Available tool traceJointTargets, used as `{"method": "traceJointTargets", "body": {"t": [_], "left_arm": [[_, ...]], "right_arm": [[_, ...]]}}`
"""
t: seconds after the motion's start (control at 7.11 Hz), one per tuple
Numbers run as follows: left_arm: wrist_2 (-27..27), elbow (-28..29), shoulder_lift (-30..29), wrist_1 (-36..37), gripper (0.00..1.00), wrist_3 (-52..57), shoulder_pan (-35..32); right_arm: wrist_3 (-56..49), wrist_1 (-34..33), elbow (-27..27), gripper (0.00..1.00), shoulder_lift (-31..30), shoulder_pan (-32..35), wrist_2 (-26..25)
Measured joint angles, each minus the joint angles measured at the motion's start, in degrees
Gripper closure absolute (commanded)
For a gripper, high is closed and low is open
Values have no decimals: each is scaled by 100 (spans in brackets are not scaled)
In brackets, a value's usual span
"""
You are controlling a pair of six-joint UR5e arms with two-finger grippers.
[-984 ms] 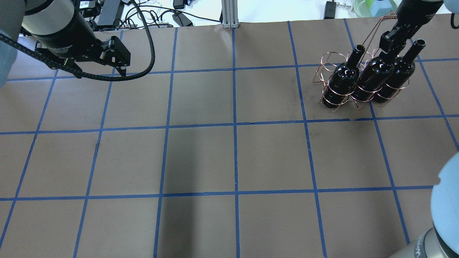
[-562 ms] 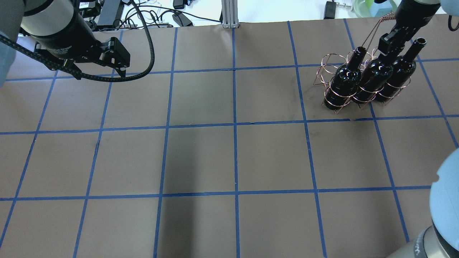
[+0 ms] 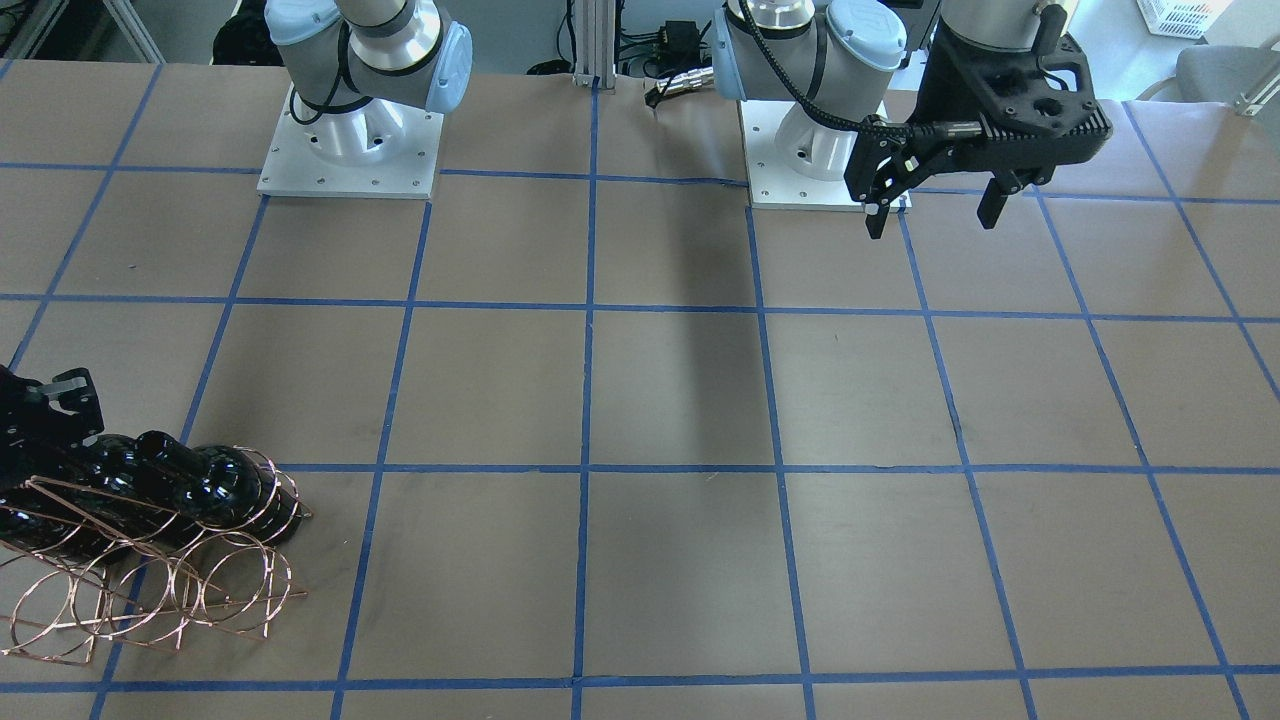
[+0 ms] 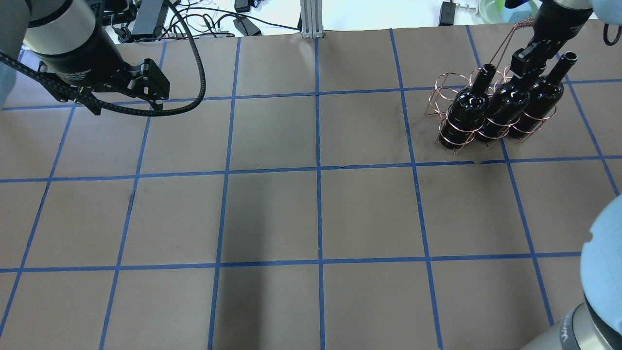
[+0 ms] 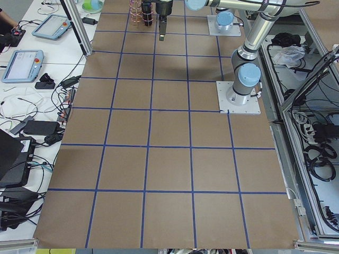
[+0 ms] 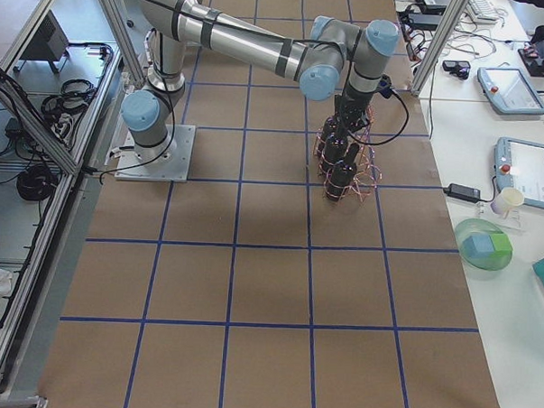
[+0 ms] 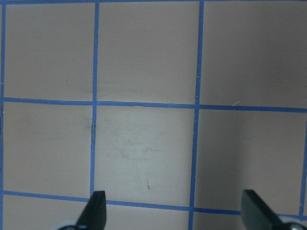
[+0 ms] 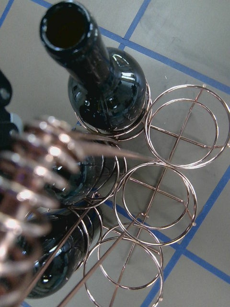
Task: Place wine into wine basket
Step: 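Push the bottle down into the basket and open the right gripper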
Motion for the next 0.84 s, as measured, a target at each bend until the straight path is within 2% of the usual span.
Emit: {"method": "traceJointTargets", "body": {"t": [0.42,0.56,0.7,0.84], "left_arm": [[-154,-20,12,40,0,2,6],[-124,-22,27,28,0,-2,17],[-112,-25,31,18,0,-4,18],[-107,-26,30,14,0,-4,17]], "right_arm": [[8,-17,5,100,66,0,-2],[12,-23,5,21,72,0,-43],[24,-30,5,0,67,6,-172],[46,-52,3,0,41,16,-319]]}}
